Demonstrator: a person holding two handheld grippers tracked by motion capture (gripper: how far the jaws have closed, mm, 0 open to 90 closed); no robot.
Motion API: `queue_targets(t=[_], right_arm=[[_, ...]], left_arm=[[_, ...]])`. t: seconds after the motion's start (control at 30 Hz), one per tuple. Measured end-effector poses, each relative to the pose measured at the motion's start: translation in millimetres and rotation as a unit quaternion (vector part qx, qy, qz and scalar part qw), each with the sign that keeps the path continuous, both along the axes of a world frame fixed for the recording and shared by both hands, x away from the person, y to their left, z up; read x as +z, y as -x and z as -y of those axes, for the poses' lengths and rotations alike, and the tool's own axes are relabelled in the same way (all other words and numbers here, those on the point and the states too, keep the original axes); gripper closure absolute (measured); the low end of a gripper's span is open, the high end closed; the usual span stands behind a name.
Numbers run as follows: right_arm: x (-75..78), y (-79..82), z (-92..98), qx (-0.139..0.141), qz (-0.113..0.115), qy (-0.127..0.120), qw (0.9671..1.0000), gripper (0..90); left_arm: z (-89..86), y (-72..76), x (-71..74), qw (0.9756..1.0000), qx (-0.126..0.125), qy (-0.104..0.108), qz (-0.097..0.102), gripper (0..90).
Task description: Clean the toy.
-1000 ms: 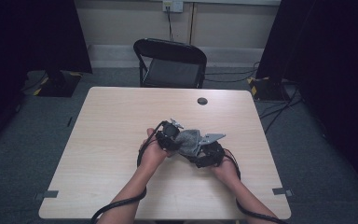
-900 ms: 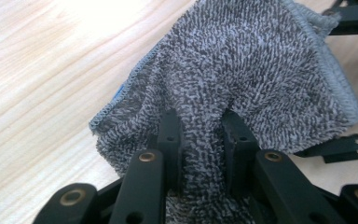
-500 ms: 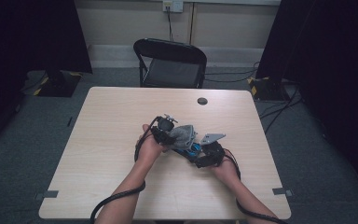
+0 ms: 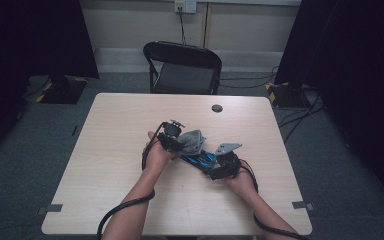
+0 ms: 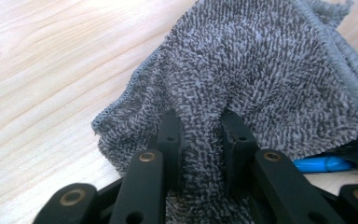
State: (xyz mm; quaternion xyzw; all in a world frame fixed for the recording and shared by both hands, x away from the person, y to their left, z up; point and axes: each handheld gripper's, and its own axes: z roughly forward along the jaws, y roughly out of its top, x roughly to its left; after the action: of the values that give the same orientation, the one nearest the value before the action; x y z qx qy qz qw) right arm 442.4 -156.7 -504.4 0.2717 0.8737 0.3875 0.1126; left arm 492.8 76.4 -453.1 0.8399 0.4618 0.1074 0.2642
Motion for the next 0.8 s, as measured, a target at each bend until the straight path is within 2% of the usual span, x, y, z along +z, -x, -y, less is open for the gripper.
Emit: queue_targets(t=[0.5,0.8], right_arm=[[0.0,0.0,0.0,0.0,0.0,0.0,1.0,24.1],[0.0,0.0,0.0,0.0,0.0,0.0,1.0,24.1]], left_arm=[[-20.3,-10.2,-8.5,0.9991,0.041,-0.015,-0.002,73.2],[-51.9,-8.8,-7.5,0.9971,0.073,-0.021,-0.004,73.3]])
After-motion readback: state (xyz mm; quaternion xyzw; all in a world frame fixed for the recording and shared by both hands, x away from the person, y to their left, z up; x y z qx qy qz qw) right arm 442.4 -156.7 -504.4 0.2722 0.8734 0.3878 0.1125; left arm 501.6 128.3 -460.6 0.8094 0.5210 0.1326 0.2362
